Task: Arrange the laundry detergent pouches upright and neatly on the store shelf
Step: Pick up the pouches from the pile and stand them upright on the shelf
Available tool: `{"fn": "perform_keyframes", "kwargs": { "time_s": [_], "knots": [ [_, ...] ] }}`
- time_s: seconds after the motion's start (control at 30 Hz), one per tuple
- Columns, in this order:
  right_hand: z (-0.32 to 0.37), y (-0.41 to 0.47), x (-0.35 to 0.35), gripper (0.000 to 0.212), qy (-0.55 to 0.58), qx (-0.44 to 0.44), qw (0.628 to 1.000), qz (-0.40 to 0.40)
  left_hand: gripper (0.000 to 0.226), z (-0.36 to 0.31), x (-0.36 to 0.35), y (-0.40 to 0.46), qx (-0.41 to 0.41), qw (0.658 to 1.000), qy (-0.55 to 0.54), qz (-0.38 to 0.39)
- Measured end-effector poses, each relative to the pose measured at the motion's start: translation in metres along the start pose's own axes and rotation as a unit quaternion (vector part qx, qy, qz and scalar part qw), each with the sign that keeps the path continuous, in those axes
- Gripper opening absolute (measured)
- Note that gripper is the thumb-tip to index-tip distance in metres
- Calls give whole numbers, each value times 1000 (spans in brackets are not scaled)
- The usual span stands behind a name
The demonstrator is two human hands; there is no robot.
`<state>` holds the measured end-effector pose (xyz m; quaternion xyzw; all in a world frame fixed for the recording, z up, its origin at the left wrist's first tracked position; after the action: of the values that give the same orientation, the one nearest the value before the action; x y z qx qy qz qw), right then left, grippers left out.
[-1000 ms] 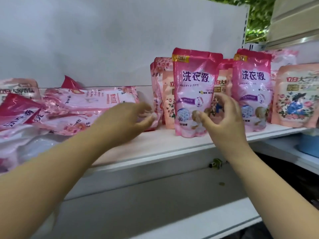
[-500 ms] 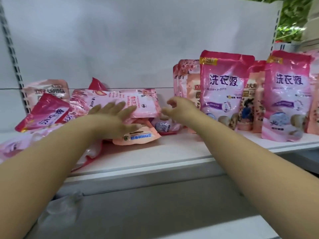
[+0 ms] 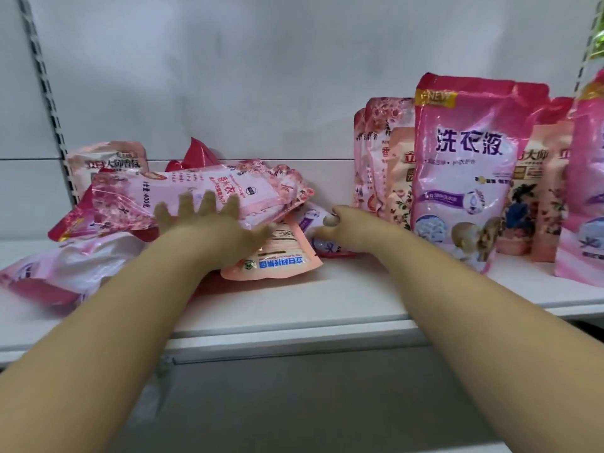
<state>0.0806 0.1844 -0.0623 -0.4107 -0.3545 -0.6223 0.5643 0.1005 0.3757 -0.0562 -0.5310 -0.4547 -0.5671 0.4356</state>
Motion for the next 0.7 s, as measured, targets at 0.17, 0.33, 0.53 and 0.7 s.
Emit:
{"fn": "perform_keyframes", "kwargs": {
  "time_s": [0.17, 0.33, 0.53, 0.7],
  "knots": [
    [0, -7, 1, 36, 1, 38, 997, -66, 106, 0, -1, -3, 2, 1000, 2, 16],
    [7, -26, 3, 43, -5, 53, 988, -144, 106, 0, 1, -6, -1, 999, -12, 37],
    [4, -67, 2, 31, -46, 63, 981, -177, 105, 0, 1, -7, -9, 999, -15, 50],
    [12, -106, -1, 20, -97, 79, 967, -224, 106, 0, 0, -10, -11, 999, -9, 52]
  ]
}}
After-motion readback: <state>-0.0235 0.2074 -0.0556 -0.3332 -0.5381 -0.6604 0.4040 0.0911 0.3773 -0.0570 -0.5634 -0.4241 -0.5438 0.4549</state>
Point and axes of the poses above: each hand's wrist, its own y-axis towards the middle knuckle, its own x-axis out of the back of the hand, z = x × y, the point moved 1 cm from there along y, towards the middle knuckle, and after that the axes turned 11 degrees about z, right-handed, at the moved point
